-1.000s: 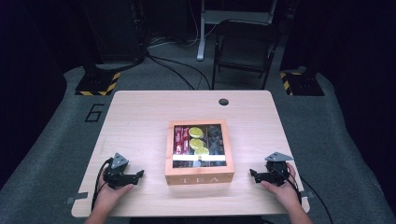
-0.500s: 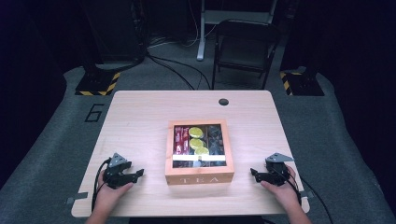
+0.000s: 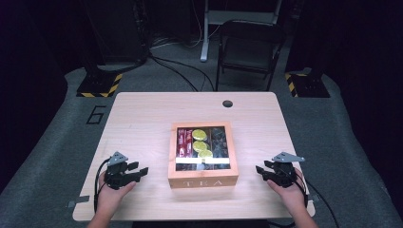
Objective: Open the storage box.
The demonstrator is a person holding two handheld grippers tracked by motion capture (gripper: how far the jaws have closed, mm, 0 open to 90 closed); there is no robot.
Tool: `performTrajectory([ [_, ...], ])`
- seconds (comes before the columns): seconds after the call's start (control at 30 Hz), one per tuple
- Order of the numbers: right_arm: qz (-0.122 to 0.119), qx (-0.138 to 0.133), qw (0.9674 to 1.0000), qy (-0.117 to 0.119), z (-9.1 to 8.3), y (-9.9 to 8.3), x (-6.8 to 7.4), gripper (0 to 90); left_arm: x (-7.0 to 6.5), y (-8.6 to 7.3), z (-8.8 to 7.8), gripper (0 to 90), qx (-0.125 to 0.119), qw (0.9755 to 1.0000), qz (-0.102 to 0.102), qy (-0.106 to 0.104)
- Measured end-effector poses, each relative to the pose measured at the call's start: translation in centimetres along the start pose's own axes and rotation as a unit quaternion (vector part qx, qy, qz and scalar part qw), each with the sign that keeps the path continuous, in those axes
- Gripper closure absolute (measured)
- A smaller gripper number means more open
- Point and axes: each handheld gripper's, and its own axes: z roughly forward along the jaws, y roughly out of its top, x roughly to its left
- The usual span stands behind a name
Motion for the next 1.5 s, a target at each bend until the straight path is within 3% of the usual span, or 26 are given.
performTrajectory([
  [0.2,-0.030,0.002,0.9993,0.021,-1.0,2.1,1.3,52.5,-1.8,1.5,-0.3,45.2,0.001,0.9995,0.027,-0.019],
  [0.27,-0.029,-0.002,0.9993,0.024,-1.1,2.3,1.5,52.1,-2.0,1.6,-0.3,45.3,0.001,0.9994,0.028,-0.021],
  [0.3,-0.028,-0.007,0.9988,0.038,-1.3,2.7,2.0,51.6,-2.5,1.7,-0.3,45.3,-0.008,0.9994,0.022,-0.026],
  [0.4,-0.046,-0.010,0.9974,0.054,-1.5,3.0,3.1,50.5,-3.5,2.1,-0.6,45.1,-0.010,0.9985,0.035,-0.040],
  [0.5,-0.053,-0.014,0.9966,0.062,-1.6,3.1,4.0,50.0,-4.2,2.3,-0.9,42.9,-0.018,0.9979,0.041,-0.046],
  [0.53,-0.065,-0.020,0.9950,0.074,-1.8,3.3,4.5,49.2,-4.9,2.3,-1.2,41.8,-0.024,0.9974,0.044,-0.052],
  [0.73,-0.072,-0.029,0.9918,0.101,-2.1,3.6,6.3,46.9,-6.8,1.8,-1.3,37.8,-0.027,0.9952,0.059,-0.074],
  [0.93,-0.096,-0.025,0.9902,0.098,-1.6,3.3,7.3,43.9,-7.8,1.0,-0.3,37.3,-0.016,0.9944,0.061,-0.085],
  [1.07,-0.085,-0.024,0.9907,0.103,-0.4,2.5,7.7,43.3,-8.2,0.3,0.6,37.8,-0.007,0.9932,0.072,-0.091],
  [1.3,-0.102,-0.007,0.9898,0.099,0.8,1.5,8.2,47.2,-8.7,-0.3,1.6,44.7,0.006,0.9916,0.087,-0.095],
  [1.37,-0.091,-0.008,0.9906,0.102,0.8,1.5,8.2,47.9,-8.8,-0.4,1.7,47.2,0.001,0.9922,0.086,-0.091],
  [1.5,-0.092,-0.016,0.9905,0.101,0.8,1.3,8.2,49.7,-8.8,-0.3,1.7,51.8,-0.007,0.9918,0.089,-0.091],
])
